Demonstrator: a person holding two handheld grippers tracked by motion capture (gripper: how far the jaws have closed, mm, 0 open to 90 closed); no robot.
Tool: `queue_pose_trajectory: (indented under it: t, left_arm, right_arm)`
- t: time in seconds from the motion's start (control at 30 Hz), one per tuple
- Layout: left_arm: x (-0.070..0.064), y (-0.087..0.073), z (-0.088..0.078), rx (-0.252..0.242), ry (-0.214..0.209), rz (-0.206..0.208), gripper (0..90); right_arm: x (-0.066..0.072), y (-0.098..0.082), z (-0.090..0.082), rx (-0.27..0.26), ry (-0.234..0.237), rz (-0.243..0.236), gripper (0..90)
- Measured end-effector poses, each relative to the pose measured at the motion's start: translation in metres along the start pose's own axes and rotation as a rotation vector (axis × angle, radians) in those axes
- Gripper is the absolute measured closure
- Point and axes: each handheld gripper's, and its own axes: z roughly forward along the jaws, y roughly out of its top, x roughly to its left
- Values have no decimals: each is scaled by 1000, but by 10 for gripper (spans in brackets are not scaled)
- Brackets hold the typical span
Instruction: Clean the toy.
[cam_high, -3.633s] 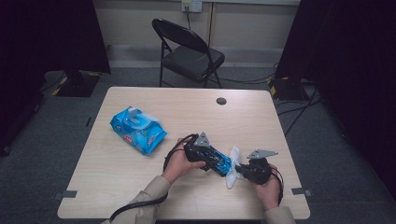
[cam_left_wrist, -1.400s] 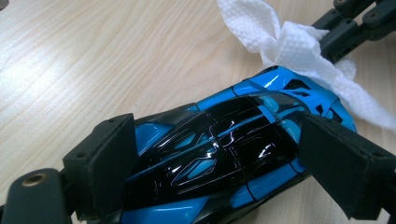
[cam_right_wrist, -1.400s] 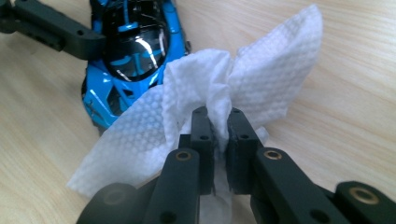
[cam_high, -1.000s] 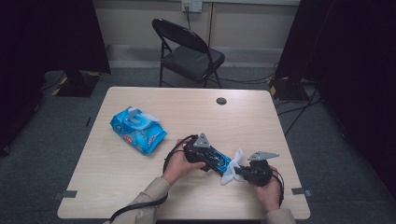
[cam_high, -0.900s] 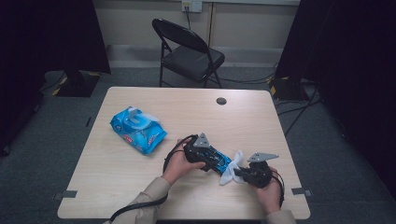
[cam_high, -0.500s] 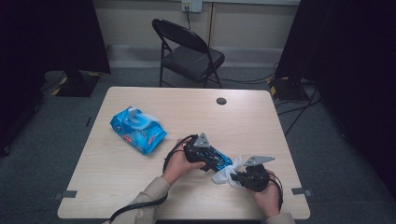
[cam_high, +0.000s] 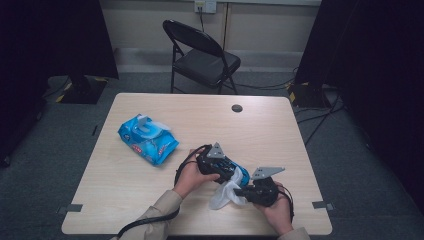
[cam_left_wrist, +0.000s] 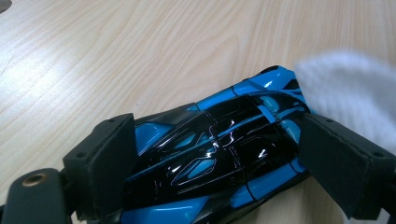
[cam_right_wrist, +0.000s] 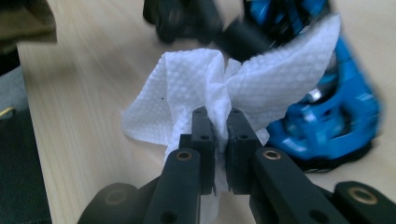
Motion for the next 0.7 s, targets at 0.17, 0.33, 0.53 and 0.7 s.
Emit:
queue_pose_trajectory:
  t: [0.17, 0.33, 0.53, 0.7]
  left_arm:
    - [0, 0, 0, 1, -1, 3, 119]
    - [1, 0, 0, 5, -5, 5, 120]
    - [1, -2, 0, -13, -9, 3, 121]
    - [2, -2, 0, -18, -15, 7, 121]
  right_arm:
    - [-23, 12, -26, -102, -39, 51, 843]
    - [-58, 21, -41, -127, -118, 93, 843]
    - [-96, 28, -23, -35, -152, 105, 842]
    - [-103, 37, 11, 72, -169, 76, 829]
